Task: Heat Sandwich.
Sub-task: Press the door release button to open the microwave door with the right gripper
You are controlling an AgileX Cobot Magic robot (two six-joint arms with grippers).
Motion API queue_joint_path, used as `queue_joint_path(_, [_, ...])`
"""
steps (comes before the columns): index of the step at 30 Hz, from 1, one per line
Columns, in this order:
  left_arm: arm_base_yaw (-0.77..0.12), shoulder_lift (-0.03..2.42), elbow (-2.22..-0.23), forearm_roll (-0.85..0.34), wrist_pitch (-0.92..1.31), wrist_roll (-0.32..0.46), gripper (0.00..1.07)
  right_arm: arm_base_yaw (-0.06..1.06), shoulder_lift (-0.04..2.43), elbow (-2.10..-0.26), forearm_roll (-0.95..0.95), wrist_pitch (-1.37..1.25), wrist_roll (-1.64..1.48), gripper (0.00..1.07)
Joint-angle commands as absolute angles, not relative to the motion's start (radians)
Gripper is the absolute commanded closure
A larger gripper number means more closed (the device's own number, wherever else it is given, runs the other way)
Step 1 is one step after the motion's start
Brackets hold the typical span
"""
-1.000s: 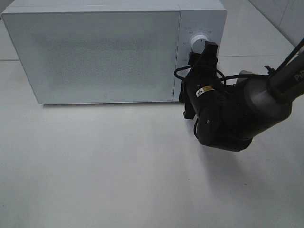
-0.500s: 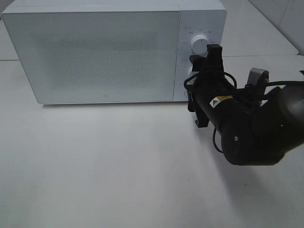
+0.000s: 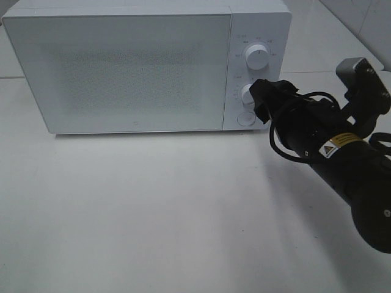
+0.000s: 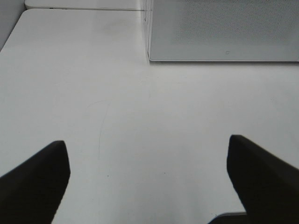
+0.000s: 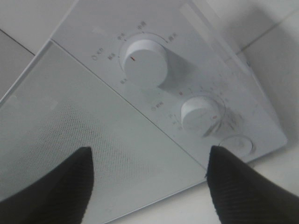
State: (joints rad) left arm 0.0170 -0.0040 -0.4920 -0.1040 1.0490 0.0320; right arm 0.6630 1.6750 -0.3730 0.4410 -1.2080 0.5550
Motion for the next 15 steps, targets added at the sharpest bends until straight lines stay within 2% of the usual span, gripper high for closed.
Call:
queue_joint_path(1, [0.012, -0.026, -0.491, -0.11, 1.034, 0.028, 0.23, 0.663, 1.607, -0.363, 0.426, -1.224, 0.316, 0.35])
queue_joint_path(3, [0.012, -0.026, -0.491, -0.11, 1.034, 0.028, 0.23, 0.663, 1.593, -0.363, 0.43, -1.197, 0.261, 0.33])
queue_joint_path(4, [0.012, -0.026, -0.491, -0.11, 1.034, 0.028, 0.23, 0.663, 1.558, -0.363, 0.452, -1.139, 0.124, 0.27])
queue_joint_path(9, [0.012, -0.026, -0.491, -0.11, 1.034, 0.028, 0.23, 0.663, 1.491, -0.363, 0.522, -1.035, -0.159, 0.14])
queue_joint_path(15, [0.012, -0.026, -0.491, -0.11, 1.034, 0.028, 0.23, 0.663, 1.393, -0.363, 0.673, -0.902, -0.45, 0.07])
